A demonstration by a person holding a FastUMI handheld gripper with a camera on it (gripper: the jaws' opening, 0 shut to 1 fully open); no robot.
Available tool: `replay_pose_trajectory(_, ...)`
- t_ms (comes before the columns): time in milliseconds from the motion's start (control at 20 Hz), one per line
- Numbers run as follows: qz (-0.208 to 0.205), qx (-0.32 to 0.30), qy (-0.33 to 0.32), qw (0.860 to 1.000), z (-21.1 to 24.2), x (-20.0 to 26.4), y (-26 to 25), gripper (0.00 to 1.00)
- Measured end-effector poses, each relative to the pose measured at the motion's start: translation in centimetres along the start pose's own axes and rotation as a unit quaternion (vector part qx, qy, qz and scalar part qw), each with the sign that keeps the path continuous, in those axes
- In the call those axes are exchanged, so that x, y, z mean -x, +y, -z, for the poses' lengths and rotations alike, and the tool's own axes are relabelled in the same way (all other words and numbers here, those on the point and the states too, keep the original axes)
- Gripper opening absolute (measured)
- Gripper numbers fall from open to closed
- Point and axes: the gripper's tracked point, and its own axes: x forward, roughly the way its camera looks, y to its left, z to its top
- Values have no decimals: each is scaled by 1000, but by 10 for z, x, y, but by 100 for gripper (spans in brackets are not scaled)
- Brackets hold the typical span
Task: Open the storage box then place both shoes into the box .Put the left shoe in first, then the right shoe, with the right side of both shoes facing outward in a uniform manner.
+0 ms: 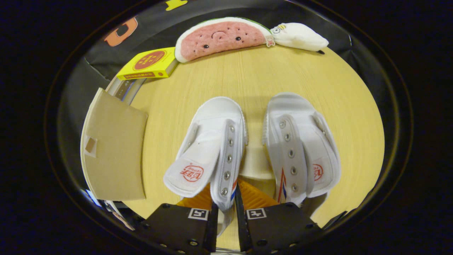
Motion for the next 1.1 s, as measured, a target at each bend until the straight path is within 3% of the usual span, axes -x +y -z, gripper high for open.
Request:
replay_pose_trajectory(50, -1, 4, -5, 1000, -9, 18, 0, 14)
replay_pose_trajectory(150, -16, -2, -5, 1000, -3, -6, -2, 14)
replay_pose_trajectory(200, -33, -25, 6, 999, 0, -1, -3, 2)
replay_pose_trajectory(450, -101, -77, 10, 992, -2, 1, 5, 1)
replay_pose_trajectory(550, -138, -75, 20, 987, 1, 4, 18, 1)
replay_pose_trajectory(650, -141, -54, 6, 989, 6, 19, 32, 1)
replay_pose_trajectory(1100, -179, -33, -103, 978, -19, 150, 127, 1)
